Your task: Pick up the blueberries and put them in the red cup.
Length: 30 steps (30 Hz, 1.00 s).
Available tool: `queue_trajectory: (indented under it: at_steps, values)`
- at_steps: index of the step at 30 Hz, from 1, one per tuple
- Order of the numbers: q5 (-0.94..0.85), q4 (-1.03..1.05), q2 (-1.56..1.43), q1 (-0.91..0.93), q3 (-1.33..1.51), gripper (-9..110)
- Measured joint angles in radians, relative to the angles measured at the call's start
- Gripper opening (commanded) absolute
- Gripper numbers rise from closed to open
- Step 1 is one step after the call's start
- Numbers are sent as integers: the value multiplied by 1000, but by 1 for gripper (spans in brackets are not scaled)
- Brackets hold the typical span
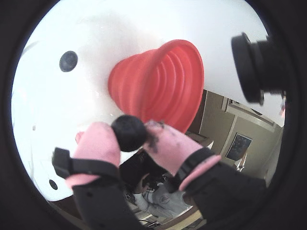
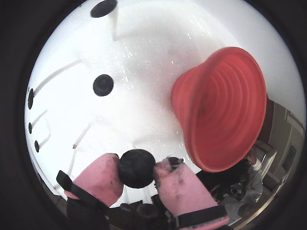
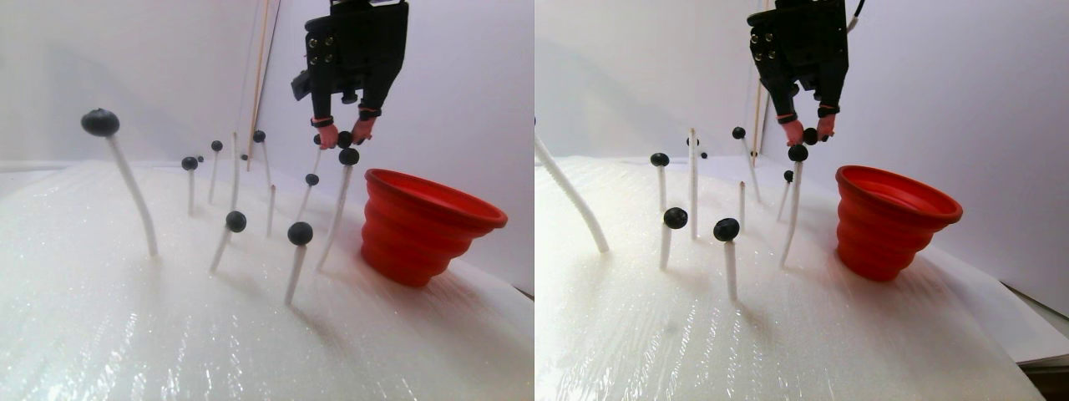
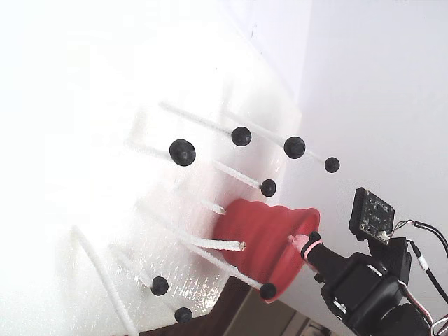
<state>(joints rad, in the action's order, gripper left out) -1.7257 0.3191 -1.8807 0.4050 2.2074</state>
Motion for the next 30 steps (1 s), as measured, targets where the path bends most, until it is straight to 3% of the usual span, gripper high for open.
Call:
queue_trajectory:
  at_steps: [30]
  values:
    - [-28,-11,66,204,-52,14]
